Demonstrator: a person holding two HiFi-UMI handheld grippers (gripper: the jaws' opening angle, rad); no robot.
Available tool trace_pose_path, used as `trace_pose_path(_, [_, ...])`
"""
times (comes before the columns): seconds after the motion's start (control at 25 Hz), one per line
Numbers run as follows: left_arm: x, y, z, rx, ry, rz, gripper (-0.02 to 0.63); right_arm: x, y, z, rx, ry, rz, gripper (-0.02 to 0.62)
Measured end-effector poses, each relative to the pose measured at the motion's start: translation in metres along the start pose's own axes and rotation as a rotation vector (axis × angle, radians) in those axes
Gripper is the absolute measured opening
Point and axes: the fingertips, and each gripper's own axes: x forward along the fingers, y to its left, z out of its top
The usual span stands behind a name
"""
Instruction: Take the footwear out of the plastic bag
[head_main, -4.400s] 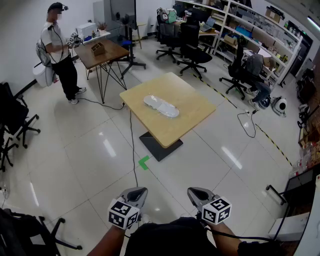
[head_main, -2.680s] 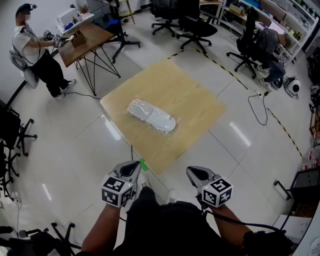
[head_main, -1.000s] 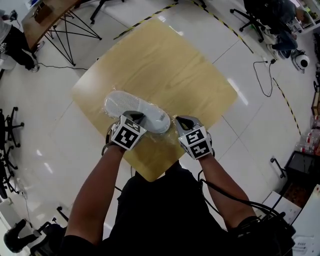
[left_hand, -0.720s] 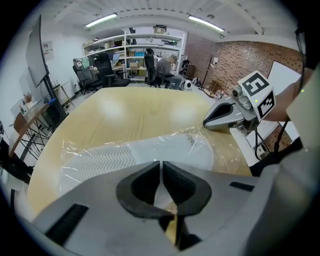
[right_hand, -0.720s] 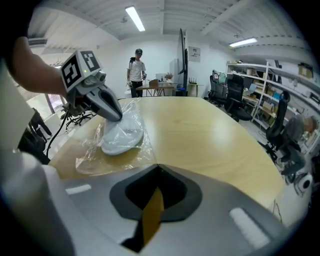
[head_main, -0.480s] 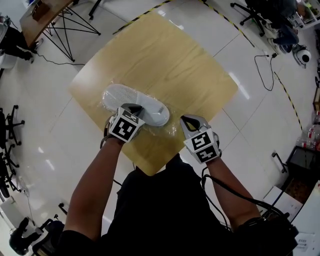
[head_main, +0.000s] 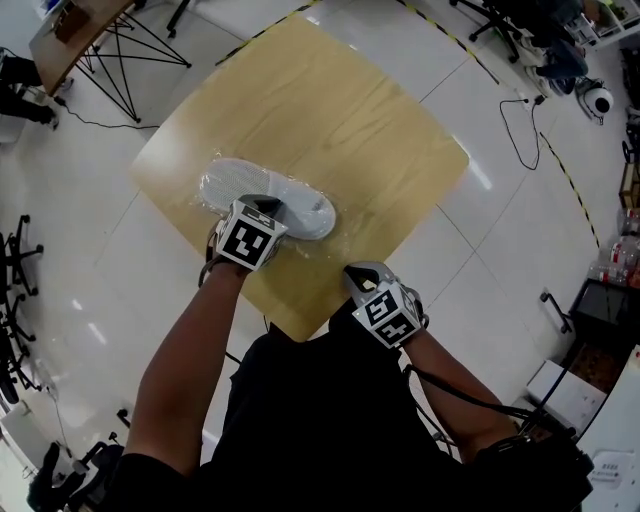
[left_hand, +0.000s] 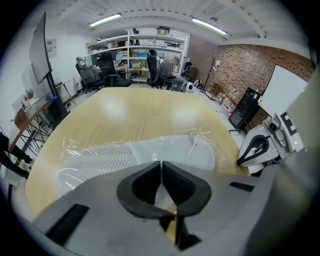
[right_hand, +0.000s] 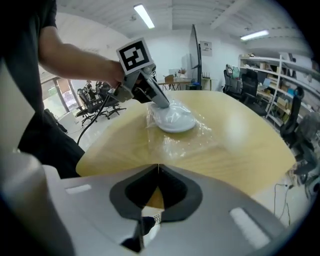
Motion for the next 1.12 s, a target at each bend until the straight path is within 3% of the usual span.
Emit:
trace_pose_path(0.08, [0.0,0.0,0.0,0.002,-0.004,0.002,0.02,-0.008,-0.007,0.004,0.047,-0.02,-0.015,0.005])
trace_pose_path(0.24, [0.001,0.003,0.002,0.001,-0.022,0.0,0.018,0.005,-0.028,0.049,0.111,-0.129,-0.064,0.005])
trace_pose_path(0.4, [0.002,-0.001,0.003,-0.005,-0.022,-0.005,0.018,0.024,-0.038,0.039,0.044,-0.055,-0.051,0.014])
trace_pose_path(0.52, [0.003,-0.006,0.004,0.006,-0.024,-0.012,0.017,0.011,-0.033,0.019,0.089,-0.043,0.003,0.012])
trace_pose_path(0.64, [0.002,-0.005,0.001,-0.009,-0.034,-0.003,0.017,0.001,-0.038,0.01,0.124,-0.009,-0.025,0.011])
trace_pose_path(0.72, [0.001,-0.004,0.001,-0.024,-0.057,0.002,0.015,0.001,-0.046,0.026,0.154,-0.05,-0.043,0.011])
trace_pose_path(0.92, [-0.001,-0.008,0.0,-0.065,-0.08,-0.013,0.015,0.019,-0.057,0.057,0.265,-0.109,-0.014,0.027])
trace_pose_path(1.04, [-0.001,-0.008,-0.002,-0.095,-0.081,-0.022,0.015,0.024,-0.058,0.054,0.399,-0.123,0.044,0.047])
trace_pose_path(1.12, [-0.002,-0.007,-0.001,-0.132,-0.09,-0.034,0.015,0.021,-0.059,0.057,0.482,-0.17,0.086,0.094])
